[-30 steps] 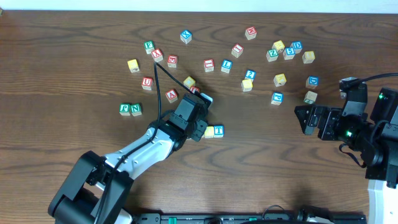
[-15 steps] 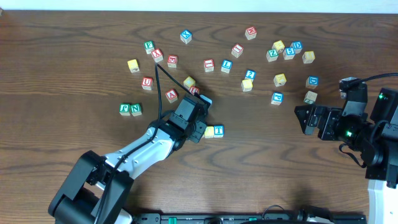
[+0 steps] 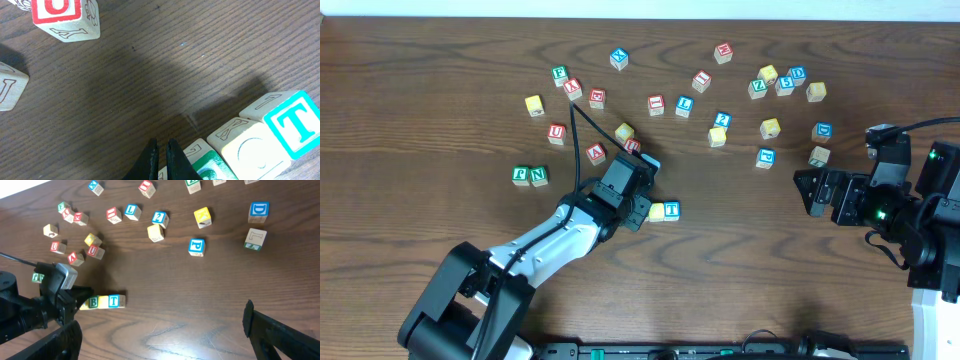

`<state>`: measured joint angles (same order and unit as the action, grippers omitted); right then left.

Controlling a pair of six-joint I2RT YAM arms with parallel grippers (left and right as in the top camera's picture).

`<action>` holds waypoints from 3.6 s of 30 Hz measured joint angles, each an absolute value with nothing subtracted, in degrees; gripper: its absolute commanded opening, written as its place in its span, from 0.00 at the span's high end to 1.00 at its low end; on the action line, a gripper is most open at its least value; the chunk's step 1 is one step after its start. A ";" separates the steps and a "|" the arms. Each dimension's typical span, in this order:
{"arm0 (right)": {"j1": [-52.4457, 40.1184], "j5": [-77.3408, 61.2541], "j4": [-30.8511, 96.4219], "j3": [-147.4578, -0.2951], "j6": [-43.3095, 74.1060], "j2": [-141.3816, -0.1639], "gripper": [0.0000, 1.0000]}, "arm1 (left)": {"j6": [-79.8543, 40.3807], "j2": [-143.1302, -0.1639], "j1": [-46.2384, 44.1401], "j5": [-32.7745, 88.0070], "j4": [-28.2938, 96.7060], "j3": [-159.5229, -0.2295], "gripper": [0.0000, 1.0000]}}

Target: Spell out ROBOT

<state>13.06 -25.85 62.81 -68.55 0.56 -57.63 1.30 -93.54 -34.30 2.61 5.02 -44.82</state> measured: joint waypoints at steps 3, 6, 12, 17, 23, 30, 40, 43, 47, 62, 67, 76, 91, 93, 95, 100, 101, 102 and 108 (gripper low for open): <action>13.06 -25.85 62.81 -68.55 0.56 -57.63 0.01 | 1.30 -93.54 -34.30 2.61 5.02 -44.82 0.93; 13.06 -25.85 62.81 -68.55 0.56 -57.63 0.01 | 1.30 -93.54 -34.30 2.61 4.99 -44.82 0.93; 13.06 -25.85 62.81 -68.55 0.56 -57.63 0.01 | 1.30 -93.54 -34.30 2.61 4.47 -44.82 0.93; 13.06 -25.85 62.81 -68.55 0.56 -57.63 0.01 | 1.30 -93.54 -34.30 2.61 4.47 -44.82 0.93; 13.06 -25.85 62.81 -68.55 0.56 -57.63 0.01 | 1.30 -93.54 -34.30 2.61 4.47 -44.82 0.93; 13.06 -25.85 62.81 -68.55 0.56 -57.63 0.01 | 1.30 -93.54 -34.30 2.61 4.49 -44.82 0.93; 13.06 -25.85 62.81 -68.55 0.56 -57.63 0.01 | 1.30 -93.54 -34.30 2.61 5.10 -44.82 0.93; 13.06 -25.85 62.81 -68.55 0.56 -57.63 0.01 | 1.30 -93.54 -34.30 2.61 5.61 -44.82 0.92; 13.06 -25.85 62.81 -68.55 0.56 -57.63 0.01 | 1.30 -93.54 -34.30 2.61 5.63 -44.82 0.93; 13.06 -25.85 62.81 -68.55 0.56 -57.63 0.01 | 1.30 -93.54 -34.30 -0.23 2.92 -44.82 0.92; 13.06 -25.85 62.81 -68.55 0.56 -57.63 0.01 | 0.80 -93.30 -34.30 -4.62 2.94 -44.82 0.92; 13.06 -25.85 62.81 -68.55 0.56 -57.63 0.01 | -1.91 -91.37 -34.28 -11.81 5.89 -44.84 0.93; 13.06 -25.85 62.81 -68.55 0.56 -57.63 0.01 | -4.54 -91.37 -28.08 -11.49 8.62 -44.84 0.93; 13.06 -25.85 62.83 -68.55 0.56 -57.63 0.01 | -4.56 -91.37 -27.83 -10.79 8.62 -44.84 0.92; 13.06 -25.85 62.81 -68.55 0.56 -57.63 0.01 | -4.56 -91.37 -27.86 -10.35 8.62 -44.84 0.93; 13.06 -25.85 62.81 -68.55 0.56 -57.63 0.01 | -4.56 -91.37 -27.83 -10.13 8.67 -44.84 0.93; 13.06 -25.85 62.81 -68.55 0.56 -57.63 0.01 | -4.56 -91.37 -27.83 -9.98 8.84 -44.84 0.93; 13.06 -25.85 62.81 -68.55 0.56 -57.63 0.01 | -4.56 -91.37 -27.83 -9.82 9.08 -44.84 0.93; 13.06 -25.85 62.81 -68.55 0.56 -57.63 0.01 | -4.56 -91.37 -27.83 -9.17 10.44 -44.84 0.93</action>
